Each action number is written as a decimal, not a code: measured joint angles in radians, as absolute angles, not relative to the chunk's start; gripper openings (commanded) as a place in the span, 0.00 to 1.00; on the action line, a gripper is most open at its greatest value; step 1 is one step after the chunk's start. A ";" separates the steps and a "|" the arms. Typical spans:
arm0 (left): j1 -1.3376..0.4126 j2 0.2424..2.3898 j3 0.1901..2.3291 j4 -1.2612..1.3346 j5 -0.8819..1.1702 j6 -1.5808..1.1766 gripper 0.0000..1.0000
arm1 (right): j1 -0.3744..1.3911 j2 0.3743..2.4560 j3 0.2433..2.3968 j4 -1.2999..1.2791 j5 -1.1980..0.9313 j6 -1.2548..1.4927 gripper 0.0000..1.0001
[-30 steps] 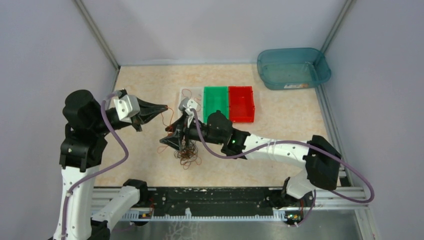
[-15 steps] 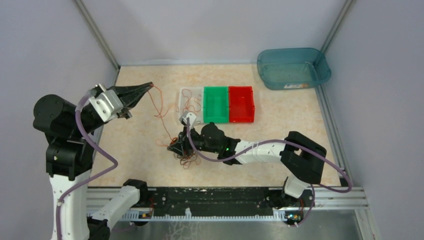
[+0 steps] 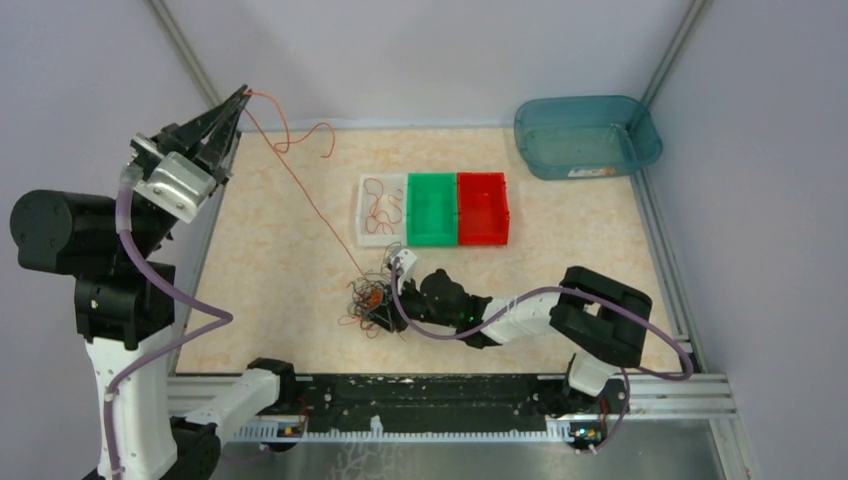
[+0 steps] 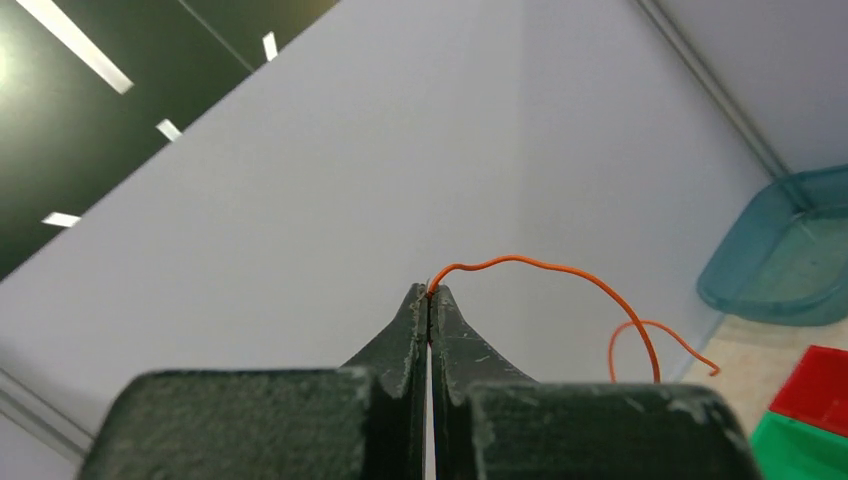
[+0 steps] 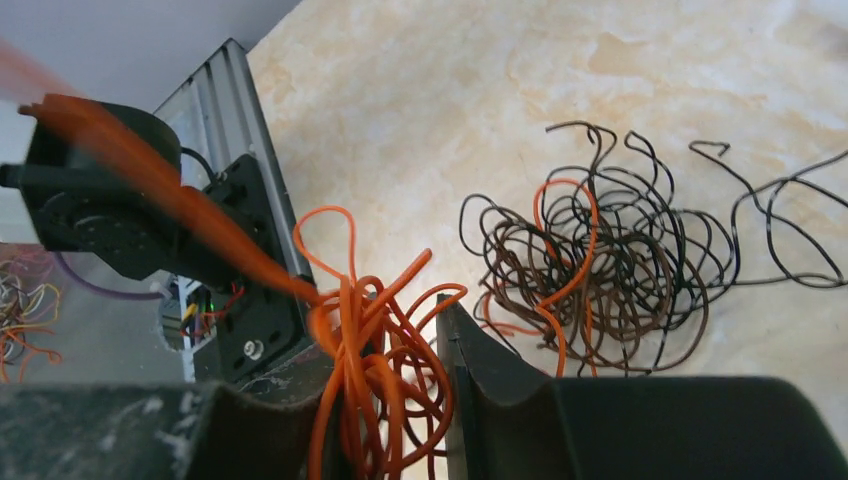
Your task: Untangle the cables
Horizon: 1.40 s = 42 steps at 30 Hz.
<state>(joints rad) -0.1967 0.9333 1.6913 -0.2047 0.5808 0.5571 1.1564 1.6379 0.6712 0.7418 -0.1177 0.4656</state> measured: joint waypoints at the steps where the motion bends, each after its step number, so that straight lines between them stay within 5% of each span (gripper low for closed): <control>1: -0.197 0.945 1.708 -0.195 0.572 0.568 0.00 | 1.156 1.638 0.656 0.750 -0.111 0.469 0.28; 11: -0.197 1.053 1.845 -0.002 0.459 0.700 0.00 | 1.156 1.638 0.503 0.827 -0.046 0.493 0.37; 25: -0.197 1.151 1.985 0.300 0.329 0.886 0.00 | 1.156 1.638 0.384 0.936 0.027 0.536 0.27; 31: -0.197 1.170 2.046 0.330 0.299 0.902 0.00 | 1.156 1.567 0.308 0.925 0.056 0.555 0.46; 37: -0.197 1.130 2.000 0.239 0.338 0.801 0.00 | 1.156 1.263 0.343 0.752 0.073 0.521 0.72; 42: -0.197 1.111 1.966 0.019 0.451 0.642 0.00 | 1.156 1.038 0.448 0.583 0.073 0.455 0.74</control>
<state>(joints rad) -0.1967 1.1114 1.9656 0.0185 0.4507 0.6418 1.1564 1.0378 0.4477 0.5831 0.0734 0.4553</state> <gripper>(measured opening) 0.007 0.735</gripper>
